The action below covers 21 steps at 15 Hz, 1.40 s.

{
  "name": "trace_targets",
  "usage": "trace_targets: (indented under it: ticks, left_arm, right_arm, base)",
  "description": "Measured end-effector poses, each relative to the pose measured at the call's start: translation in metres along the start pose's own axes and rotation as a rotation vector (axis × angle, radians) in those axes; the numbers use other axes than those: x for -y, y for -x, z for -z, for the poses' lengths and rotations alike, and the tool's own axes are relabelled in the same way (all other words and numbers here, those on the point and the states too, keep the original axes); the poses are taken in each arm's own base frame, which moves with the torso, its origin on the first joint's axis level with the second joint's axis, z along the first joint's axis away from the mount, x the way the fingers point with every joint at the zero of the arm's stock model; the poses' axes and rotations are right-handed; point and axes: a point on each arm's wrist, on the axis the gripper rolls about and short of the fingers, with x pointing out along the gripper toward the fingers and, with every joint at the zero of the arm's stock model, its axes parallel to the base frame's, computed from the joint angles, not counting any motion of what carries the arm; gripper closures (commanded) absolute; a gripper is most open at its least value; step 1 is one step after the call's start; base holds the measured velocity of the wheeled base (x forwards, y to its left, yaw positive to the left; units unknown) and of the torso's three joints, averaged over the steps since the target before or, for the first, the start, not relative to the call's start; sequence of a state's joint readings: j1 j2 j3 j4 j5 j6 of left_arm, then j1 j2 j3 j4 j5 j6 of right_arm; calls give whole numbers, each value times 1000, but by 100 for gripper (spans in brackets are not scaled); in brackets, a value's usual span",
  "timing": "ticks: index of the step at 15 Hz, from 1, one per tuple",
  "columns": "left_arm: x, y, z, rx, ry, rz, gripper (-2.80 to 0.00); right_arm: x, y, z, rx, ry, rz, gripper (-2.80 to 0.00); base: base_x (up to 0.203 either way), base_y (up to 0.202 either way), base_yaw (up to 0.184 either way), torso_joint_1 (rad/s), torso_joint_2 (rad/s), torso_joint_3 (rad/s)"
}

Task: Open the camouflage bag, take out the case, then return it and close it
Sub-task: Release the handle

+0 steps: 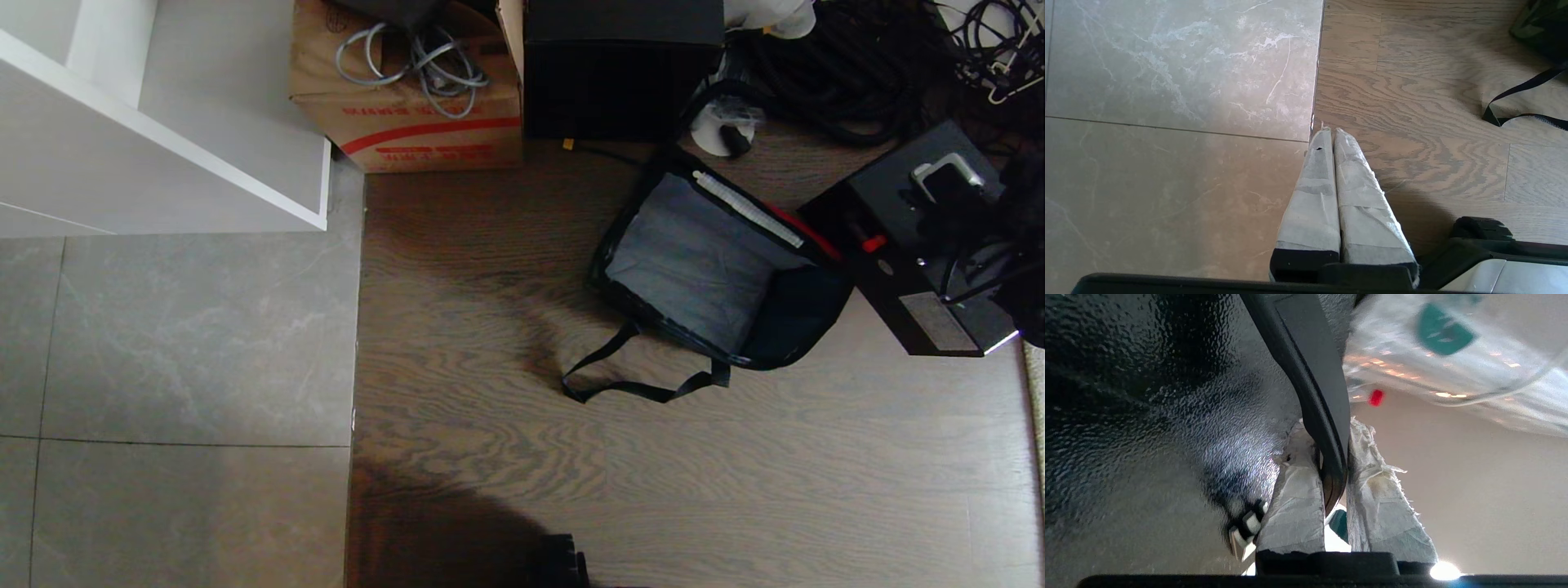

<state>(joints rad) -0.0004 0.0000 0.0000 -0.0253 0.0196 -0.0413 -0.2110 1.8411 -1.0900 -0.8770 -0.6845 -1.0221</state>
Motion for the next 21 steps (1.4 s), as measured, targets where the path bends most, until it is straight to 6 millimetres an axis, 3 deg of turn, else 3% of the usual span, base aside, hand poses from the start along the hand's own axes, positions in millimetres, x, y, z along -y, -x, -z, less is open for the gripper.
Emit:
trace_targets:
  ticks: [3, 8, 13, 16, 17, 21]
  left_arm:
    - [0, 0, 0, 0, 0, 0, 0]
    - [0, 0, 0, 0, 1, 0, 0]
    - [0, 0, 0, 0, 1, 1, 0]
    - [0, 0, 0, 0, 1, 0, 0]
    - [0, 0, 0, 0, 0, 0, 0]
    - [0, 0, 0, 0, 1, 0, 0]
  right_arm:
    - [-22, 13, -14, 42, -5, -65, 0]
    - [-49, 53, -44, 156, -17, -179, 0]
    - [-80, 84, -62, 232, -4, -278, 0]
    - [-100, 90, -65, 276, 17, -340, 0]
    - [-105, 90, -66, 281, 21, -348, -280]
    - [-129, 98, -54, 308, 108, -469, -280]
  base:
    - [0, 0, 0, 0, 0, 0]
    - [0, 0, 0, 0, 0, 0]
    - [0, 0, 0, 0, 0, 0]
    - [0, 0, 0, 0, 0, 0]
    - [0, 0, 0, 0, 0, 0]
    - [0, 0, 0, 0, 0, 0]
